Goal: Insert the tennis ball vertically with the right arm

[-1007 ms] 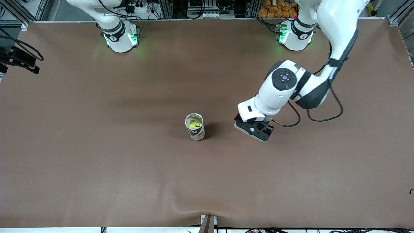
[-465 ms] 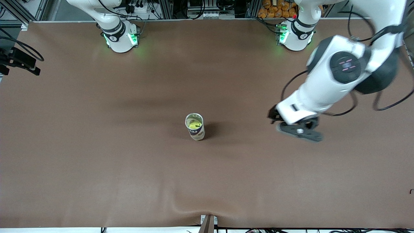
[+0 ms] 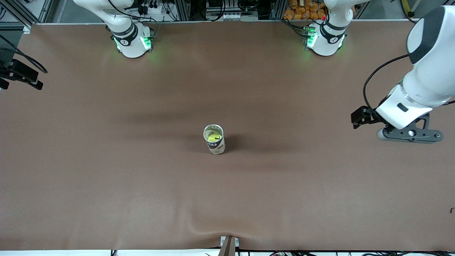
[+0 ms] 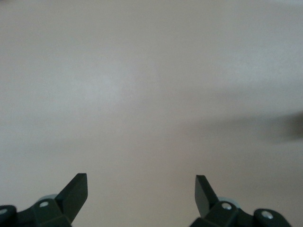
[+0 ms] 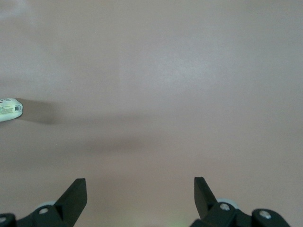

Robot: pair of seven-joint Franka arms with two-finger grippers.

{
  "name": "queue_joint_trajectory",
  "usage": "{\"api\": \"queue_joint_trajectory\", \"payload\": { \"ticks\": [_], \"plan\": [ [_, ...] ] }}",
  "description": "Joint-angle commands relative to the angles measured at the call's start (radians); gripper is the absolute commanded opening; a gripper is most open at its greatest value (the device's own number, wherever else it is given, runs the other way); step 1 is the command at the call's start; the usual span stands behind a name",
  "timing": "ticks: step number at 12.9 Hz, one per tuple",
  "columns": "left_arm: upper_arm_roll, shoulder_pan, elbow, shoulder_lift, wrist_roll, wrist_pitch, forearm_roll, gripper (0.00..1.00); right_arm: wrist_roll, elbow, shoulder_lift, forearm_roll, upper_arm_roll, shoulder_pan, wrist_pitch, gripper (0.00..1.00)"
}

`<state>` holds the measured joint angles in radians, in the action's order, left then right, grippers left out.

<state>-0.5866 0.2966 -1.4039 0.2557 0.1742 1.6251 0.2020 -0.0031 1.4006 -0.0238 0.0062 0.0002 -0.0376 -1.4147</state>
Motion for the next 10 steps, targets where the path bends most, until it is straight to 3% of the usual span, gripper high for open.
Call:
{"api": "queue_joint_trajectory", "payload": {
  "ticks": [1,10],
  "plan": [
    [-0.007,-0.002,0.026,-0.015,0.008,-0.053,-0.004,1.00,-0.014,0.009,0.009,0.009,0.008,-0.019,-0.007,1.00],
    [0.016,0.026,0.026,-0.079,0.004,-0.053,-0.009,1.00,-0.014,0.009,0.012,0.012,0.009,-0.019,0.010,1.00]
  ]
}}
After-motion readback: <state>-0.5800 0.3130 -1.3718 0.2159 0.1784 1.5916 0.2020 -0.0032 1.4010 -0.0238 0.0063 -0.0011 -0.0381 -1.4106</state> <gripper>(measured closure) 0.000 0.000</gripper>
